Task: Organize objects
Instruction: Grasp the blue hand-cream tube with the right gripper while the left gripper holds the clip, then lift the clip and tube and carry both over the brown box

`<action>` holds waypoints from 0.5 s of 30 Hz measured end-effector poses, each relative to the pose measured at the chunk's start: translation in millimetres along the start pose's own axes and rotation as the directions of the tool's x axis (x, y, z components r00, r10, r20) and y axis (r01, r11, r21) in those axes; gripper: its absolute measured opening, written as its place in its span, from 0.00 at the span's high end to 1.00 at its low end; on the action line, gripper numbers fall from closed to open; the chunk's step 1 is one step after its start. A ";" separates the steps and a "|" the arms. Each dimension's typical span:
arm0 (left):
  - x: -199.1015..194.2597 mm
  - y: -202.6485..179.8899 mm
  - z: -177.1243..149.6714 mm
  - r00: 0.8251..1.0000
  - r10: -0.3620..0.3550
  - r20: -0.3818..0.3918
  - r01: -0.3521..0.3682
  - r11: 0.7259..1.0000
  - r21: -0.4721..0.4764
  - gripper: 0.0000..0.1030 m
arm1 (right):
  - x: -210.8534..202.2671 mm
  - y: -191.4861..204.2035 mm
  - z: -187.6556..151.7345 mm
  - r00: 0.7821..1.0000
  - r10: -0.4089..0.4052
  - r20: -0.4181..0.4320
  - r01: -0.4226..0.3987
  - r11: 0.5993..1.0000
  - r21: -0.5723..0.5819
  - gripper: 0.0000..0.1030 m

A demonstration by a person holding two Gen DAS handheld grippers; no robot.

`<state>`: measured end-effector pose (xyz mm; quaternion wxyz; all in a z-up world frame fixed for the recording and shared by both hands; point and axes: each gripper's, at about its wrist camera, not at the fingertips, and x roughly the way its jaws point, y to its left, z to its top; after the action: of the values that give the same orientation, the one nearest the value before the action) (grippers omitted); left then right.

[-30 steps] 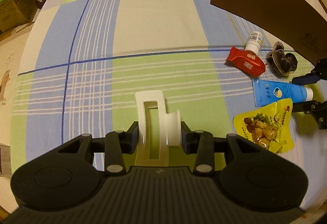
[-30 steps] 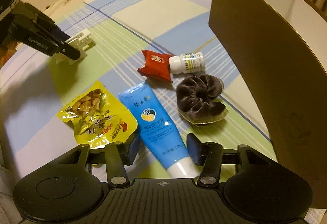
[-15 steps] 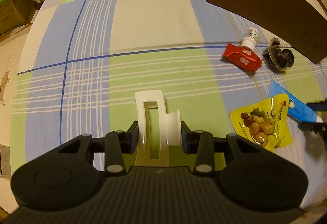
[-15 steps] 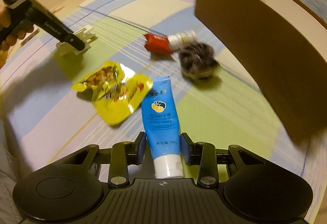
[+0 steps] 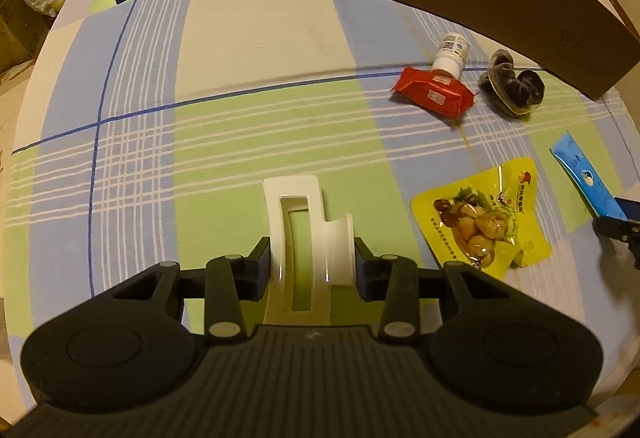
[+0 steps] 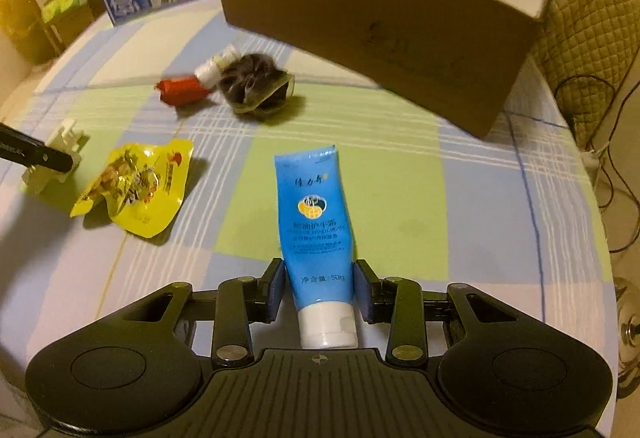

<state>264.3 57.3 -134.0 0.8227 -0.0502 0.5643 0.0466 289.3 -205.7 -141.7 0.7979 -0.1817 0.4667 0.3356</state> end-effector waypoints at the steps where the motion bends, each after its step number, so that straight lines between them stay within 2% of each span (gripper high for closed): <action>1: 0.2 -0.1 0.0 1.000 -0.001 0.000 0.001 1.000 -0.002 0.65 | 1.1 2.5 1.4 1.000 -0.012 -0.002 0.012 1.000 -0.011 0.67; 15: 1.9 -0.6 2.7 1.000 -0.002 0.001 0.002 1.000 -0.006 0.64 | 12.2 7.3 14.9 0.999 -0.031 0.008 0.031 1.000 0.000 0.67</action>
<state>267.6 57.2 -134.8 0.8229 -0.0532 0.5638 0.0473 297.6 -187.2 -144.7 0.8047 -0.1876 0.4606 0.3241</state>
